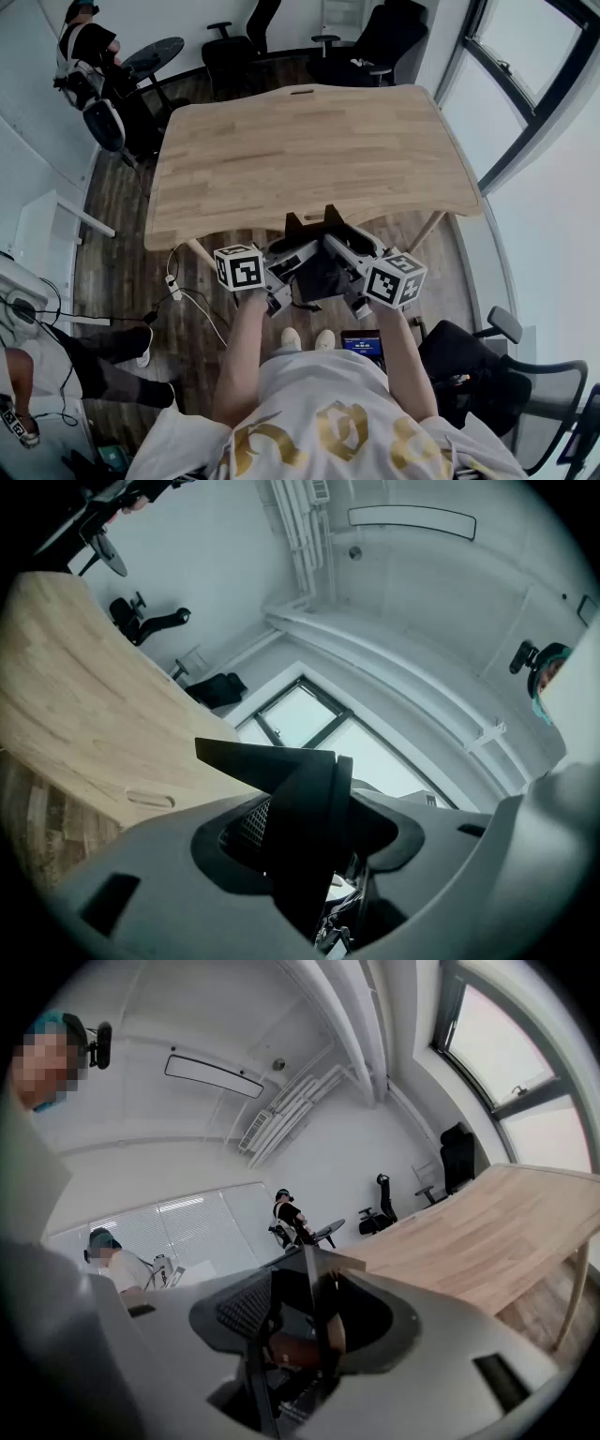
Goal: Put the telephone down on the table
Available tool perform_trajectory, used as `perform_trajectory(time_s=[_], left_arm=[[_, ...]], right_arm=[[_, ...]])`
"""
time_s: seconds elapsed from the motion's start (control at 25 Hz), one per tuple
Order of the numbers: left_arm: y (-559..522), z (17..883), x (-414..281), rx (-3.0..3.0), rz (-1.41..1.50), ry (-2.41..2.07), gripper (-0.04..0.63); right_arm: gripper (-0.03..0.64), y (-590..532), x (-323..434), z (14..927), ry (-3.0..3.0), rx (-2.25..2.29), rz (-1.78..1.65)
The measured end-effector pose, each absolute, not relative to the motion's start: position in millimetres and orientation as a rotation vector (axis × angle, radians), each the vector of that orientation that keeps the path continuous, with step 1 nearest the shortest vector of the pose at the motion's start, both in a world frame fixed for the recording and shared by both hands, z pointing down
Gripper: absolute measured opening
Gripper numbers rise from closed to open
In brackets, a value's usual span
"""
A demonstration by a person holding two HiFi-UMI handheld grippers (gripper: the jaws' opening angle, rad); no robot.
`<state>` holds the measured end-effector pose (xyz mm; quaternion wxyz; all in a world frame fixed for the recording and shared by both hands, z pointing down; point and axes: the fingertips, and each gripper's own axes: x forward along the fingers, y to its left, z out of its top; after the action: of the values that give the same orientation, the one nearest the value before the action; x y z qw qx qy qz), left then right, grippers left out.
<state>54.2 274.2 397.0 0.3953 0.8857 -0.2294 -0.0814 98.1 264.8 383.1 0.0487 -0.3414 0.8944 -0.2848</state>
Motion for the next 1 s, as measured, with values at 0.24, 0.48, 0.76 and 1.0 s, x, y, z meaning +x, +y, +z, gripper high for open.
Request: perform_trajectory(time_s=[0.24,0.48,0.76,1.0], left_arm=[[282,393,55,2.240,-0.213,-0.583,0.212],[281,392,57,2.245,-0.203,-0.593,0.212],[272,396,60,2.250,-0.199,-0.607,0.212],[246,409,64,2.244,-0.175,-0.600,0.212]], right_arm=[[0.216,272,98,379,2.744,-1.036,-0.870],[0.216,271,101,378,2.731,-1.024,-0.895],[0.216,260,102,383,2.741,-0.983,-0.925],[0.216,234,106,396,2.728,-0.987,-0.974]])
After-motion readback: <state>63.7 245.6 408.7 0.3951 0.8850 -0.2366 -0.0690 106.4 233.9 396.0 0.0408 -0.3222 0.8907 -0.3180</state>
